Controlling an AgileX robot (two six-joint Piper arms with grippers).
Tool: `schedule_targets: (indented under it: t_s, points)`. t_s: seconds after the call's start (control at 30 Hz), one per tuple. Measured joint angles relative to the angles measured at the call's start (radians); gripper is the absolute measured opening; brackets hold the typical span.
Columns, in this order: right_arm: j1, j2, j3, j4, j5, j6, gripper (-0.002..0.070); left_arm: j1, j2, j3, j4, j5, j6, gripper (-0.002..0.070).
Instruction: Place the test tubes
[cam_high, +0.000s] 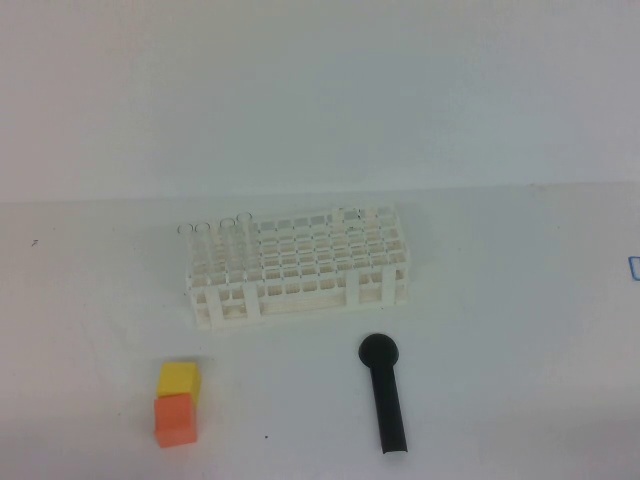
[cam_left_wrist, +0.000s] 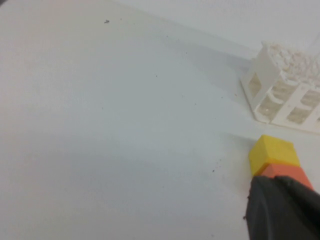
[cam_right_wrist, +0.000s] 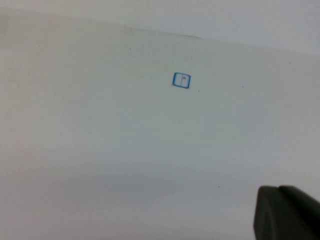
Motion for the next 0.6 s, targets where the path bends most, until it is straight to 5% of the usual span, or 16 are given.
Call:
schedule_targets:
  t_s: [0.23, 0.6]
  points:
    - [0.0, 0.0, 0.0, 0.0, 0.0, 0.0, -0.0001, 0.0, 0.0, 0.0, 0.0, 0.0, 0.278, -0.0001]
    - [0.0, 0.0, 0.0, 0.0, 0.0, 0.0, -0.0001, 0.0, 0.0, 0.0, -0.026, 0.0, 0.288, -0.0001]
